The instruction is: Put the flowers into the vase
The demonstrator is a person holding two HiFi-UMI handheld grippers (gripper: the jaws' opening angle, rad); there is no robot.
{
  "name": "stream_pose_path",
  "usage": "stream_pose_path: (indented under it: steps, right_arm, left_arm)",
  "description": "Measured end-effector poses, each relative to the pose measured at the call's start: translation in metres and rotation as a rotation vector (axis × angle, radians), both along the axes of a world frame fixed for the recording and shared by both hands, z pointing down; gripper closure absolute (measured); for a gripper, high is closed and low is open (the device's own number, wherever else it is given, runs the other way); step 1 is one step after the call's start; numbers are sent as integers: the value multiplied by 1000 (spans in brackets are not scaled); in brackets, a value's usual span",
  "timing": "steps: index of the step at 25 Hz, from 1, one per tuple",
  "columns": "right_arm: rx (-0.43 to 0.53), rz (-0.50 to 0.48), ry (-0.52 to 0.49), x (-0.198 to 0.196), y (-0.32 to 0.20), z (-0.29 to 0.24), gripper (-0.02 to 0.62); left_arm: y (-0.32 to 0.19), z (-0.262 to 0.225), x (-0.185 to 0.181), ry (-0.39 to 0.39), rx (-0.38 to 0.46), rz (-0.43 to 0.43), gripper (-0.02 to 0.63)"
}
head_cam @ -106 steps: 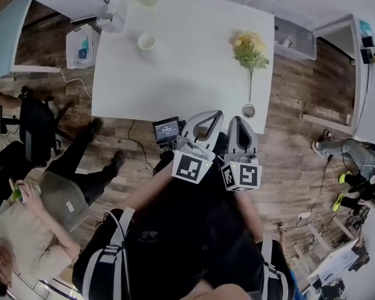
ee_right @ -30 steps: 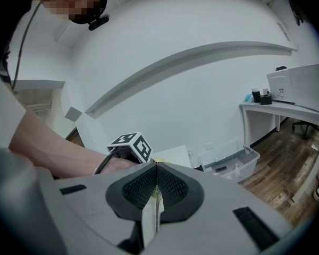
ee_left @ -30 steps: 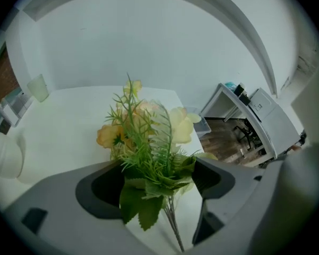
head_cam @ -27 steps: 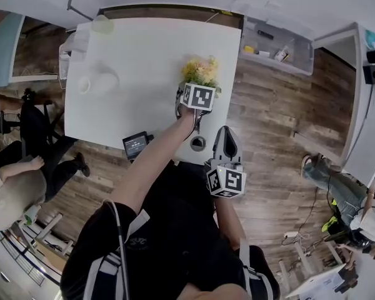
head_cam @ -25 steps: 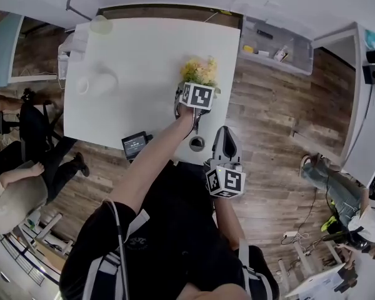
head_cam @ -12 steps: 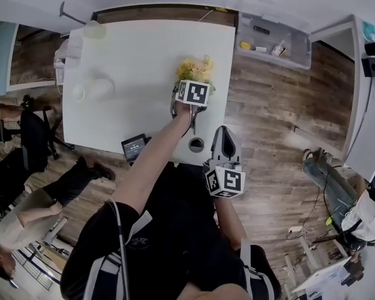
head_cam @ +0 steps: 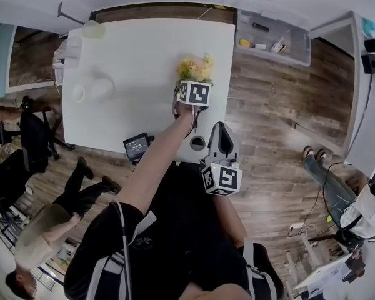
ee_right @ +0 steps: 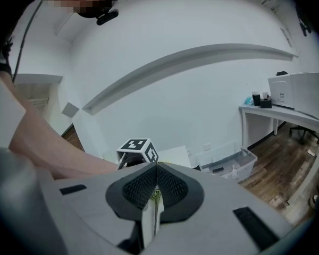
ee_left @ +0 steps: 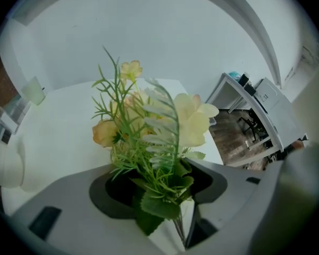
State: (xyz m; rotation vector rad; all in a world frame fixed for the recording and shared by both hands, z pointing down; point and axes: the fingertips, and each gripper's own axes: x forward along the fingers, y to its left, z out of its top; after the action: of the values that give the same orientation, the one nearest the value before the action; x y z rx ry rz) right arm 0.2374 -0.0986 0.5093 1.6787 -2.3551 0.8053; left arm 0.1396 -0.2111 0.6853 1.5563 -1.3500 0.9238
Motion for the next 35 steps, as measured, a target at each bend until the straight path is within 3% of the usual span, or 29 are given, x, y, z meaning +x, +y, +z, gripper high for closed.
stream_pose_path:
  steps: [12,17,24,28,35]
  right_arm:
    - [-18,-30,17,-11,6,3,580]
    - [-18,-38,17,-17,10,3,580]
    - [-10,-37,16,-18,17,1,580]
    - [-7,-44,15,-18,22,-1,580]
    - [17,-56,24,-18,31,-9,580]
  left_arm:
    - [0,-6,-3,10,42,3,413]
    - [0,-18,-6,-5,122,28,440]
    - [9,-27,-10,-8,172,48,454]
    - [13,-42,-5,-17,255,79,457]
    - [22,-106,-2,-3,513,100,460]
